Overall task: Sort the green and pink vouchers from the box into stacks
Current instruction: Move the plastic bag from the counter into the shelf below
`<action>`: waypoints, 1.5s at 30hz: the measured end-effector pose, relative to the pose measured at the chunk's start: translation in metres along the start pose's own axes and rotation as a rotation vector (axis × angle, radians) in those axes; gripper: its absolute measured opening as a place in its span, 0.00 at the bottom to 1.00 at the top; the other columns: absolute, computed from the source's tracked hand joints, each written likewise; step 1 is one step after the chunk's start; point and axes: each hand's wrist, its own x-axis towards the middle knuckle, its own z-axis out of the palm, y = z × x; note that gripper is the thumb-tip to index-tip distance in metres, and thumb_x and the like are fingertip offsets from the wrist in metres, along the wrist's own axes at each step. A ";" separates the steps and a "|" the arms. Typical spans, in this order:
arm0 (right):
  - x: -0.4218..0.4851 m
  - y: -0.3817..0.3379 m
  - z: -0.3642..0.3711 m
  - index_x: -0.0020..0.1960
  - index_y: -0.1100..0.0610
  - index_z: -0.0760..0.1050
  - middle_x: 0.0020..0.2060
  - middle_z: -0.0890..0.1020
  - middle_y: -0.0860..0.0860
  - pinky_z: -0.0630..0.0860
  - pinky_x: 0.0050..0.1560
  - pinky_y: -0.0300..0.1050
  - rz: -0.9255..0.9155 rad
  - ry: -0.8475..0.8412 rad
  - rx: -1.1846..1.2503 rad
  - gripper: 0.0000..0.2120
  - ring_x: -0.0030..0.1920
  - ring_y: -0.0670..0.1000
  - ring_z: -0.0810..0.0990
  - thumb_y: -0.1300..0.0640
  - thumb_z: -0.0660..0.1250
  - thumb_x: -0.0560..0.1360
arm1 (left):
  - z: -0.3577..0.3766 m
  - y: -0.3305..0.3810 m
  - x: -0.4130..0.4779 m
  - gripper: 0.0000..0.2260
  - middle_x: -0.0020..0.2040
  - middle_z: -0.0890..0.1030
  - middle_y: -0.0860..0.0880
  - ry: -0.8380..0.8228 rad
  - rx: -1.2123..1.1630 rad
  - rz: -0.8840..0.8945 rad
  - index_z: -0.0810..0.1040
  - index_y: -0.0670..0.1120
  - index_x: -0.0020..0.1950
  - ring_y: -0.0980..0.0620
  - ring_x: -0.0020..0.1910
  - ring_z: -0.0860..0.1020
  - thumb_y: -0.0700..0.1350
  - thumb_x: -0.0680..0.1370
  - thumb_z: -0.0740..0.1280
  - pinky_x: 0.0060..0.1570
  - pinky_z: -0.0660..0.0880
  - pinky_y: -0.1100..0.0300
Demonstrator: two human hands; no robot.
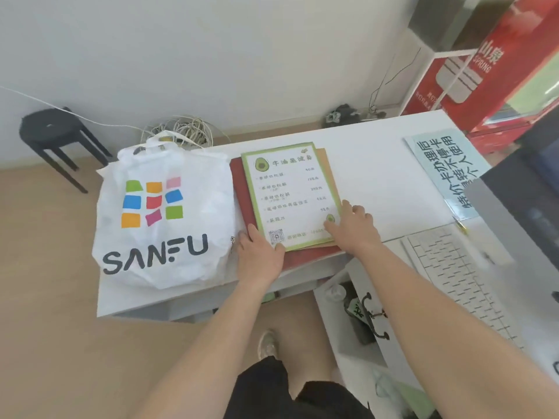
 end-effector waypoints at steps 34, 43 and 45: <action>-0.091 0.053 0.064 0.72 0.61 0.63 0.64 0.75 0.55 0.78 0.57 0.57 0.271 -0.197 0.482 0.47 0.61 0.57 0.78 0.36 0.76 0.64 | 0.002 -0.106 -0.067 0.46 0.58 0.83 0.48 -0.083 -0.510 -0.444 0.76 0.41 0.65 0.48 0.56 0.81 0.66 0.56 0.81 0.58 0.77 0.53; -0.110 0.048 0.085 0.68 0.58 0.69 0.57 0.80 0.51 0.80 0.52 0.53 0.380 -0.178 0.771 0.40 0.54 0.54 0.81 0.33 0.73 0.68 | -0.011 -0.121 -0.056 0.33 0.57 0.85 0.49 -0.181 -0.617 -0.246 0.80 0.44 0.62 0.51 0.54 0.83 0.61 0.65 0.80 0.58 0.78 0.53; -0.115 0.045 0.084 0.72 0.57 0.65 0.60 0.79 0.50 0.78 0.56 0.54 0.339 -0.117 0.767 0.40 0.56 0.53 0.79 0.35 0.73 0.70 | -0.008 -0.115 -0.056 0.31 0.54 0.85 0.49 -0.127 -0.636 -0.243 0.80 0.43 0.60 0.50 0.53 0.83 0.60 0.64 0.80 0.56 0.79 0.52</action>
